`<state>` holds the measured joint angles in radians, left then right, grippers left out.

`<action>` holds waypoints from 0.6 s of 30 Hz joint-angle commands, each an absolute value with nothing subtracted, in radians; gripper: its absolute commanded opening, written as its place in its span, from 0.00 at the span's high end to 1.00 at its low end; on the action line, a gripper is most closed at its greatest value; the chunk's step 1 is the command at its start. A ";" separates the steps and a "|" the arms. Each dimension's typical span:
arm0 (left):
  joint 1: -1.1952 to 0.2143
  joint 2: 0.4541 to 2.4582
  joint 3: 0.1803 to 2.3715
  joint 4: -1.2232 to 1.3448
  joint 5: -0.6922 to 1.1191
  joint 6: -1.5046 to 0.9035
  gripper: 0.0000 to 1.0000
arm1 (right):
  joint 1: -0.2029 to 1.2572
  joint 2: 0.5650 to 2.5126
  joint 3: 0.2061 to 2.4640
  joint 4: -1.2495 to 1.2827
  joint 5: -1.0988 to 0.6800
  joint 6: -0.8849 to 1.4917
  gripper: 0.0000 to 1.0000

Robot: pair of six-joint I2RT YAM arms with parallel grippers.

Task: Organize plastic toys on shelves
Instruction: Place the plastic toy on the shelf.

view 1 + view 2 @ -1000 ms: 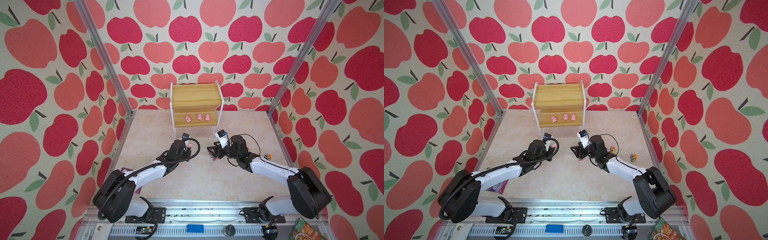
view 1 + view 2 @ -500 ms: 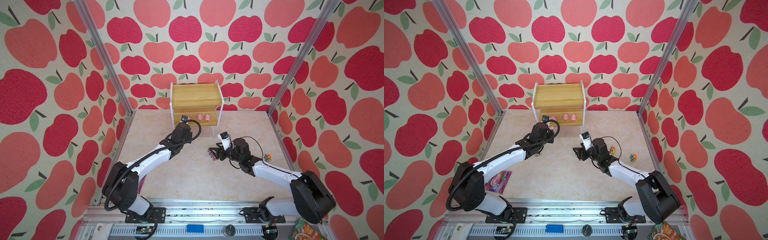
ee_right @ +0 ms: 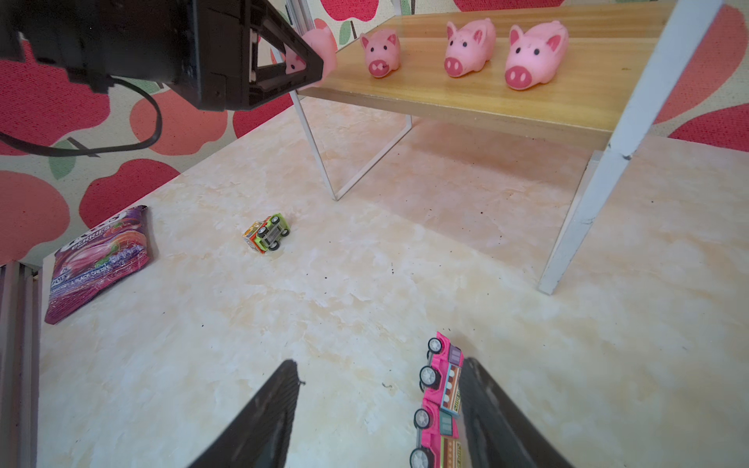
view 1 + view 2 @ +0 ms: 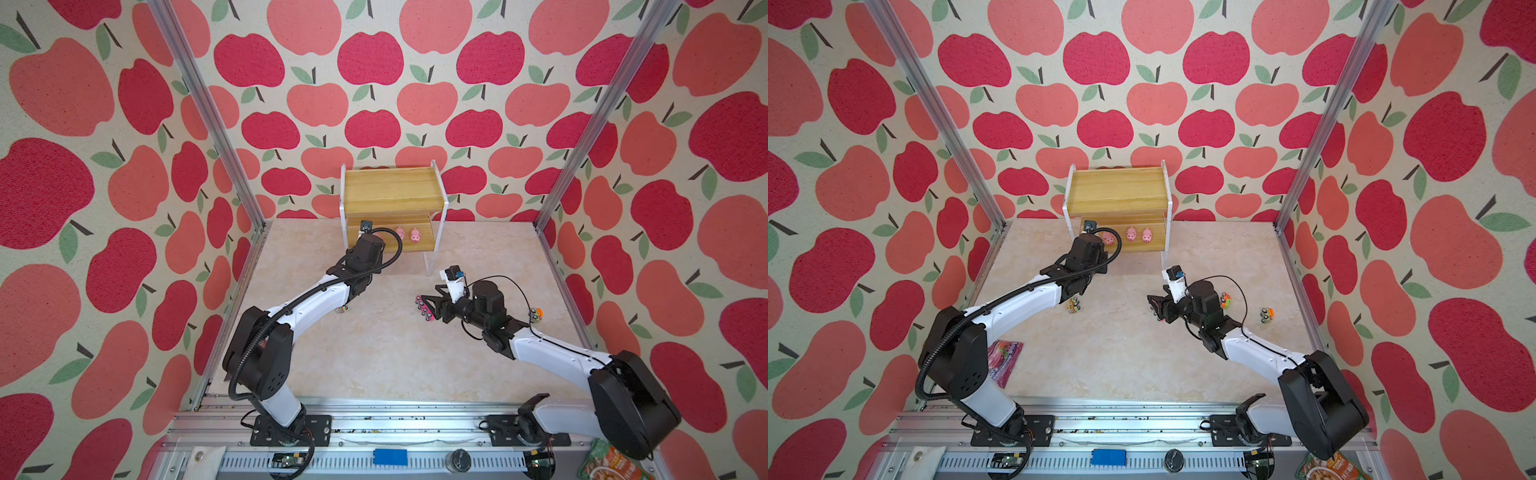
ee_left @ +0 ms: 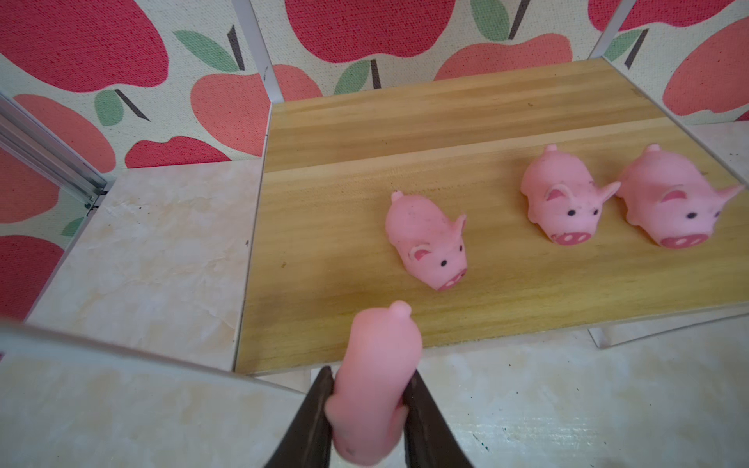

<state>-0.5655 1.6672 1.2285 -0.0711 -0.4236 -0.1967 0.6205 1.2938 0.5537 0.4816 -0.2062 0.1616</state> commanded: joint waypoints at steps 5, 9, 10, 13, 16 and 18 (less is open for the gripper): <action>-0.560 1.719 1.297 -0.058 -0.515 -0.243 0.69 | 0.615 1.262 0.527 0.544 -0.198 0.144 0.34; -0.560 1.748 1.329 -0.060 -0.544 -0.261 0.69 | 0.616 1.257 0.523 0.551 -0.200 0.144 0.34; -0.561 1.754 1.335 -0.059 -0.551 -0.265 0.69 | 0.616 1.257 0.522 0.553 -0.201 0.146 0.34; -0.559 1.770 1.347 -0.049 -0.571 -0.273 0.69 | 0.616 1.257 0.520 0.557 -0.204 0.149 0.34; -0.553 1.789 1.360 -0.050 -0.583 -0.278 0.69 | 0.616 1.258 0.521 0.558 -0.207 0.151 0.34; -0.551 1.799 1.366 -0.050 -0.593 -0.281 0.69 | 0.616 1.256 0.519 0.562 -0.208 0.152 0.34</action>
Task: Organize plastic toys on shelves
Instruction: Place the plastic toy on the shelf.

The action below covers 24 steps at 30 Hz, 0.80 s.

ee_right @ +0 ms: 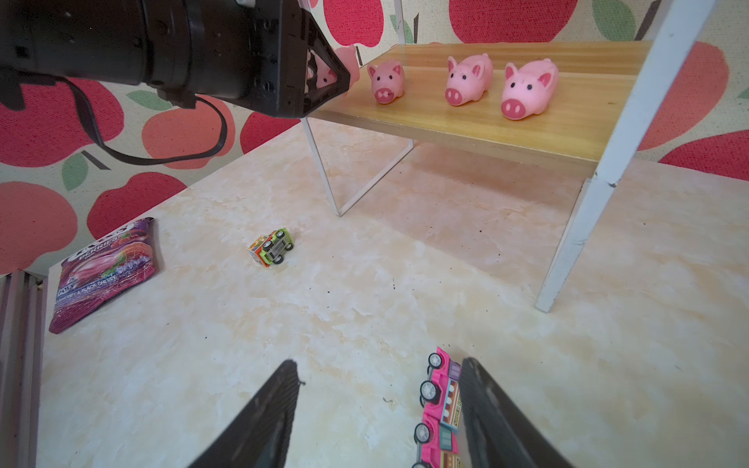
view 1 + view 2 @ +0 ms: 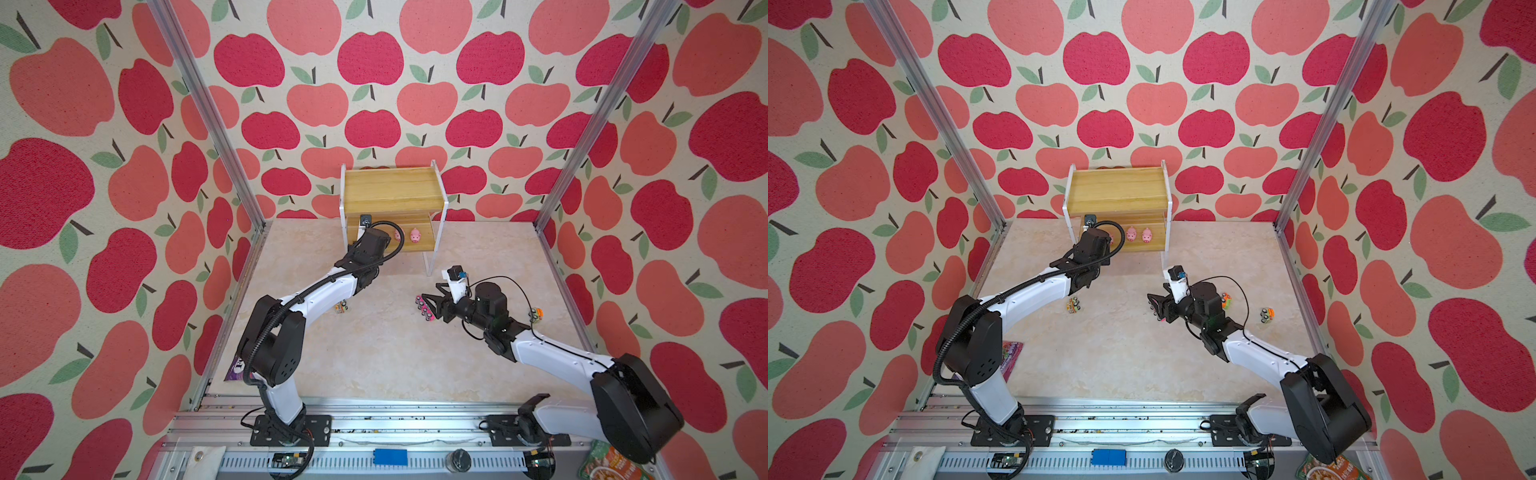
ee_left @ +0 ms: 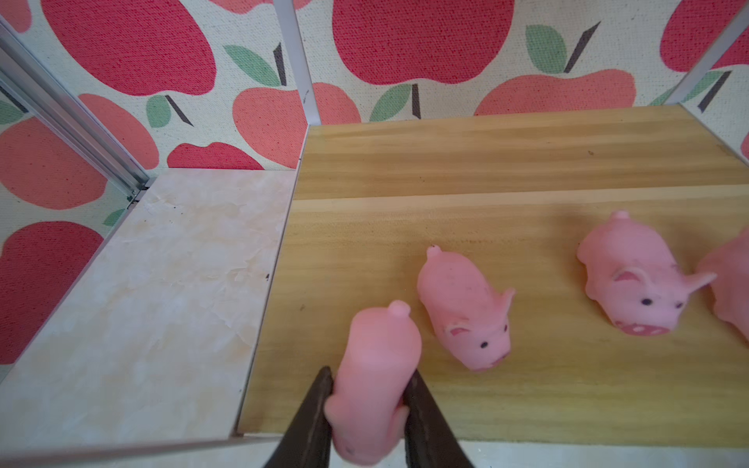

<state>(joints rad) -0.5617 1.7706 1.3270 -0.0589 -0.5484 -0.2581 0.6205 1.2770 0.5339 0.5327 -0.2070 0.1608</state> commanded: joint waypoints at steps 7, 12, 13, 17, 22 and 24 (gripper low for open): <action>-0.539 1.820 1.362 -0.007 -0.601 -0.282 0.69 | 0.617 1.263 0.518 0.570 -0.215 0.159 0.34; -0.529 1.837 1.371 0.007 -0.590 -0.281 0.68 | 0.616 1.268 0.519 0.577 -0.221 0.164 0.34; -0.529 1.842 1.376 0.010 -0.586 -0.281 0.68 | 0.615 1.268 0.519 0.577 -0.219 0.163 0.34; -0.525 1.862 1.397 0.014 -0.575 -0.272 0.68 | 0.616 1.269 0.518 0.577 -0.221 0.164 0.34; -0.523 1.885 1.419 0.016 -0.571 -0.267 0.68 | 0.615 1.273 0.519 0.578 -0.225 0.166 0.34; -0.521 1.892 1.423 0.014 -0.571 -0.265 0.68 | 0.616 1.275 0.519 0.578 -0.225 0.167 0.34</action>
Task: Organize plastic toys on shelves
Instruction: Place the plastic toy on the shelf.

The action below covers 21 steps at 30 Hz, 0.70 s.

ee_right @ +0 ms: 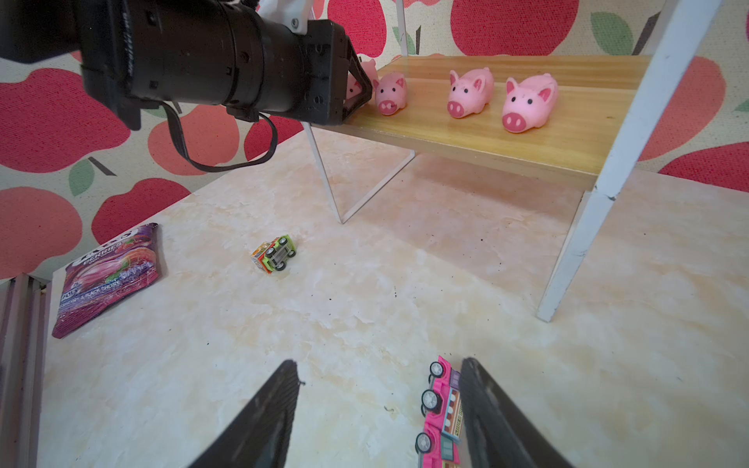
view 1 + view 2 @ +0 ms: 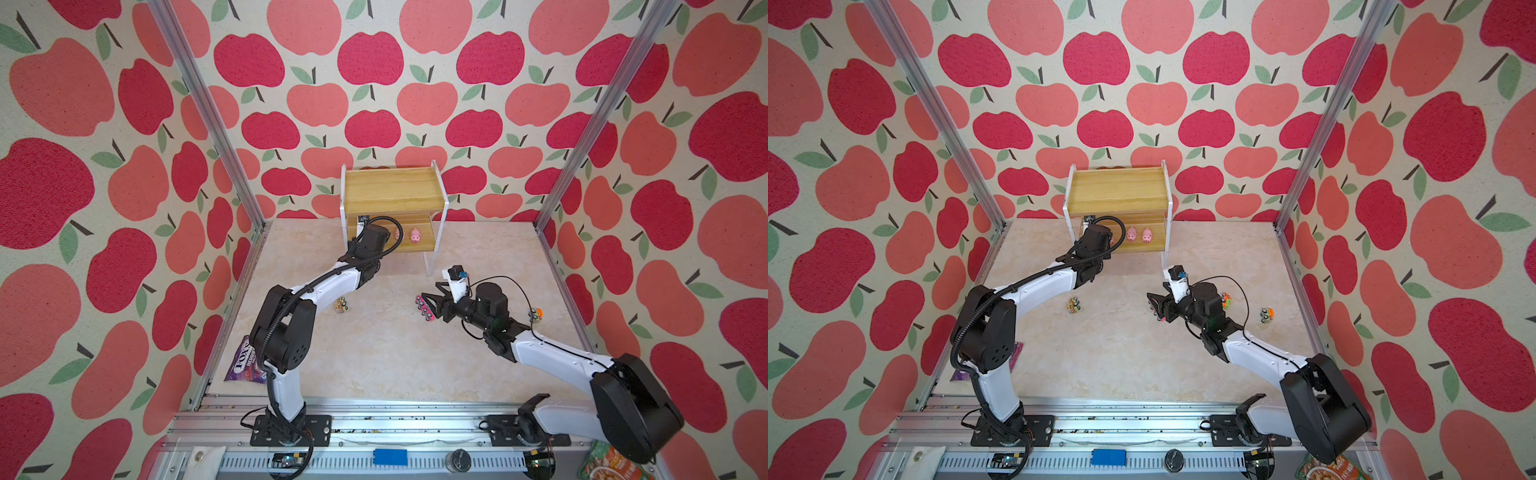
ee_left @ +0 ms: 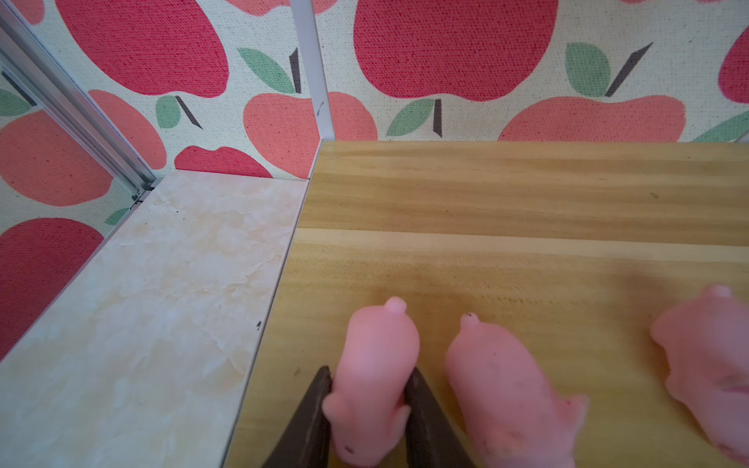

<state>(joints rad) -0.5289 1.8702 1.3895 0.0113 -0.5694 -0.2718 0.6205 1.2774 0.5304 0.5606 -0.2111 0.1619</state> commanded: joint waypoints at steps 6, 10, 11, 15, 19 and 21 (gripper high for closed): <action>-0.517 1.901 1.429 0.009 -0.566 -0.268 0.67 | 0.617 1.268 0.519 0.577 -0.226 0.167 0.34; -0.518 1.893 1.430 0.006 -0.565 -0.267 0.64 | 0.616 1.268 0.519 0.577 -0.229 0.166 0.34; -0.520 1.890 1.431 0.007 -0.565 -0.265 0.63 | 0.615 1.266 0.519 0.577 -0.230 0.167 0.34; -0.526 1.871 1.431 0.002 -0.568 -0.256 0.58 | 0.616 1.266 0.519 0.577 -0.232 0.169 0.34; -0.532 1.846 1.416 0.004 -0.575 -0.253 0.55 | 0.616 1.269 0.521 0.578 -0.236 0.170 0.34; -0.535 1.833 1.409 0.002 -0.580 -0.253 0.55 | 0.615 1.270 0.520 0.580 -0.237 0.170 0.34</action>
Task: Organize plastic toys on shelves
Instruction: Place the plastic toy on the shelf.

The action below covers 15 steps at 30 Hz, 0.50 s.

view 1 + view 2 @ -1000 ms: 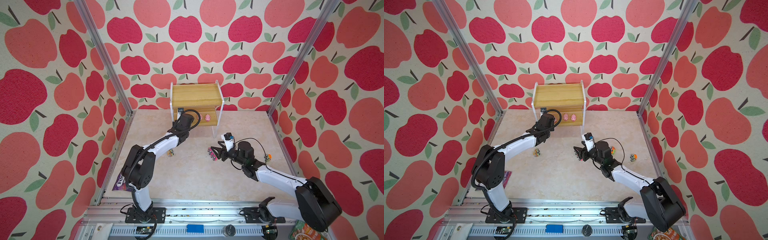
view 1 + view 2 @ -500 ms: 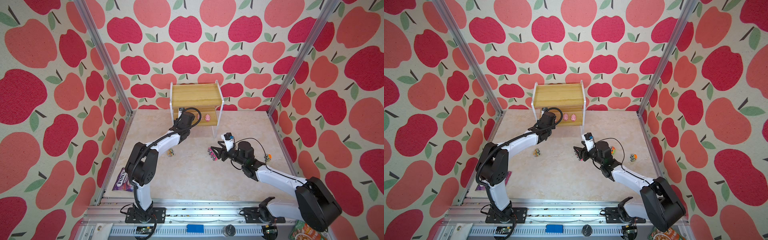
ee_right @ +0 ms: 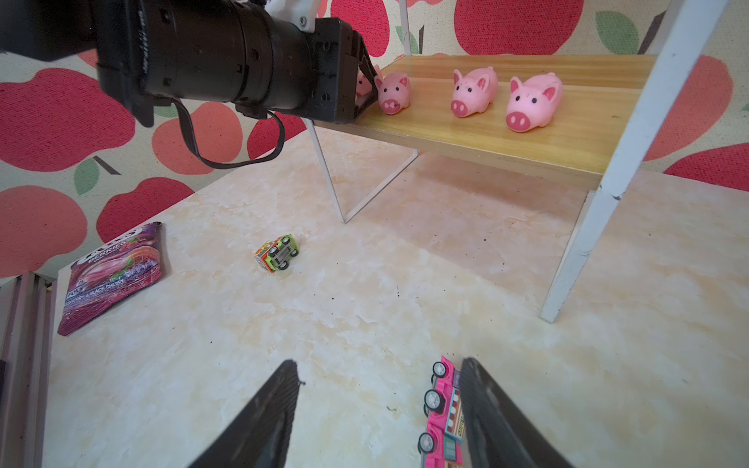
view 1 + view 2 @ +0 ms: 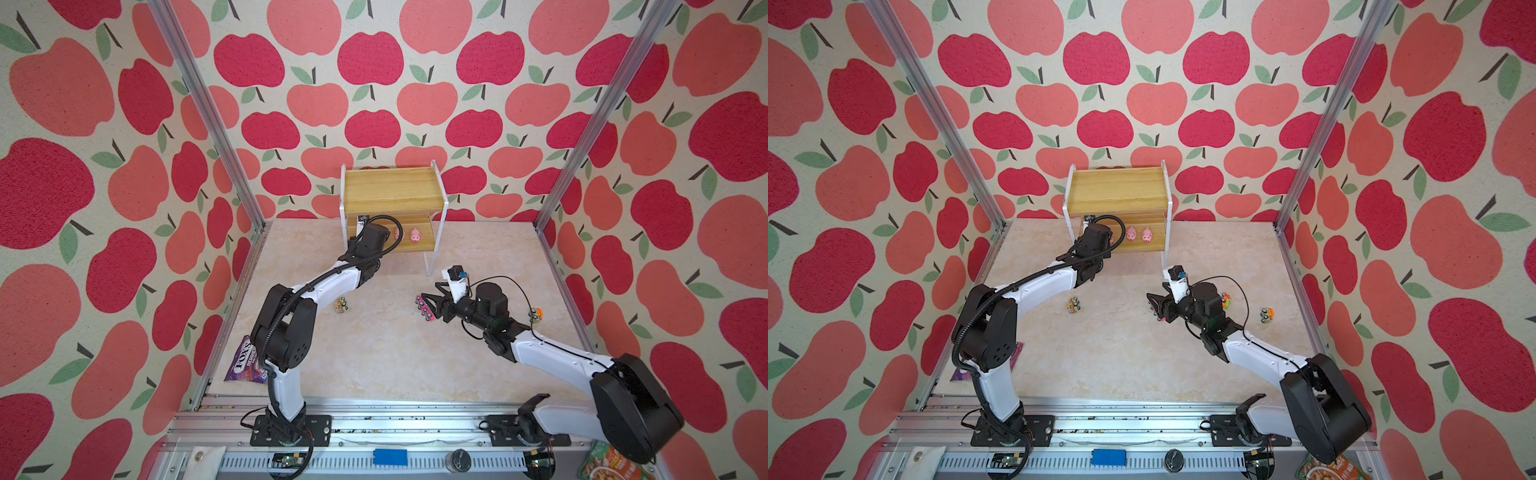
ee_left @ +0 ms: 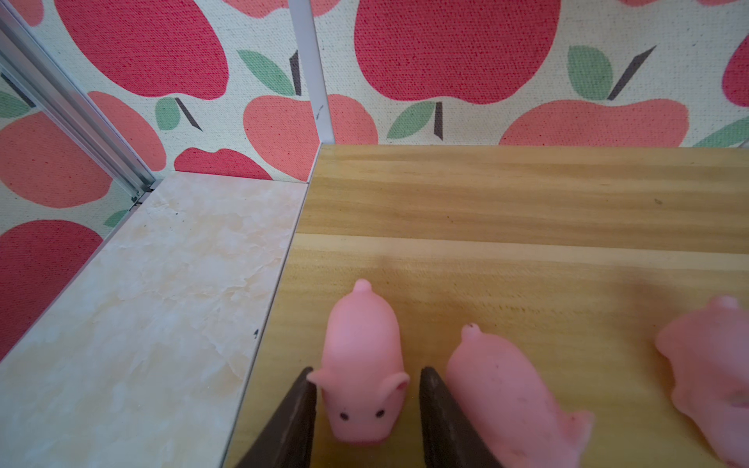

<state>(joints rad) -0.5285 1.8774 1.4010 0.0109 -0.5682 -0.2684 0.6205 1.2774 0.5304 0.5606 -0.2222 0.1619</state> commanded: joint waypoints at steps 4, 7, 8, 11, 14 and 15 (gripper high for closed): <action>-0.538 1.805 1.390 0.002 -0.583 -0.253 0.53 | 0.616 1.269 0.520 0.582 -0.239 0.173 0.34; -0.541 1.788 1.378 0.000 -0.583 -0.253 0.53 | 0.616 1.267 0.520 0.581 -0.241 0.175 0.34; -0.542 1.782 1.375 0.000 -0.584 -0.252 0.52 | 0.615 1.266 0.521 0.581 -0.242 0.175 0.34; -0.547 1.764 1.362 0.002 -0.583 -0.250 0.51 | 0.616 1.264 0.519 0.580 -0.242 0.175 0.34; -0.553 1.749 1.351 0.000 -0.580 -0.247 0.49 | 0.616 1.262 0.517 0.580 -0.244 0.176 0.34; -0.554 1.744 1.346 0.001 -0.576 -0.247 0.48 | 0.615 1.262 0.517 0.580 -0.242 0.176 0.34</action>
<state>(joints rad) -0.5465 1.8084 1.3472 -0.0277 -0.5606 -0.2638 0.6205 1.2774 0.5304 0.5610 -0.2298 0.1627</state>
